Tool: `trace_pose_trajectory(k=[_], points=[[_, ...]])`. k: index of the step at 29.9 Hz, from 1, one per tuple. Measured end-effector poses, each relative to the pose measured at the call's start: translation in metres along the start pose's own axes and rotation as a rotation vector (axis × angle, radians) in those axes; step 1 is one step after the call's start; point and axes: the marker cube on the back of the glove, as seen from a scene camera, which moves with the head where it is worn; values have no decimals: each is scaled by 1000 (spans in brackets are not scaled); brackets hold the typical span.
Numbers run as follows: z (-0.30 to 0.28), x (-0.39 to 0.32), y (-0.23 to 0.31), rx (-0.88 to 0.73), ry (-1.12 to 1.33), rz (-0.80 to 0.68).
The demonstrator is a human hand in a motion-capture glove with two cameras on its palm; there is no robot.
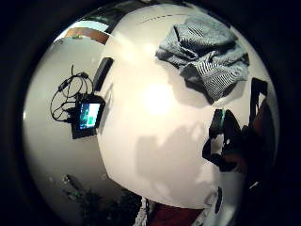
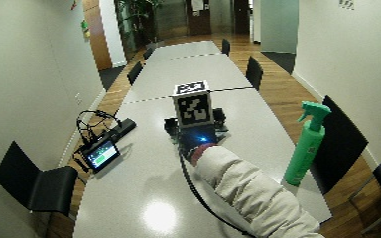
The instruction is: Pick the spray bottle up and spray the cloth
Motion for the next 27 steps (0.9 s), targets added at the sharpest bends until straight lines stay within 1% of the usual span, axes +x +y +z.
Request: trace_pose_trajectory(k=[2, 5, 9, 11, 12, 13, 15, 19, 20, 21, 22, 23, 27], points=[[-4, -10, 23, 4, -45, -90], [-14, -21, 77, 78, -132, -314], [-25, 0, 145, 255, -228, -582], [-27, 22, 164, 357, -253, -663], [-27, 35, 170, 408, -272, -676], [-25, 50, 176, 462, -305, -662], [-17, 87, 184, 593, -432, -553], [-1, 155, 177, 941, -865, -220], [2, 168, 169, 997, -942, -135], [5, 180, 159, 1018, -1004, -61], [9, 190, 147, 1007, -1060, -15], [12, 197, 135, 970, -1115, -2], [29, 209, 92, 732, -1311, -96]])
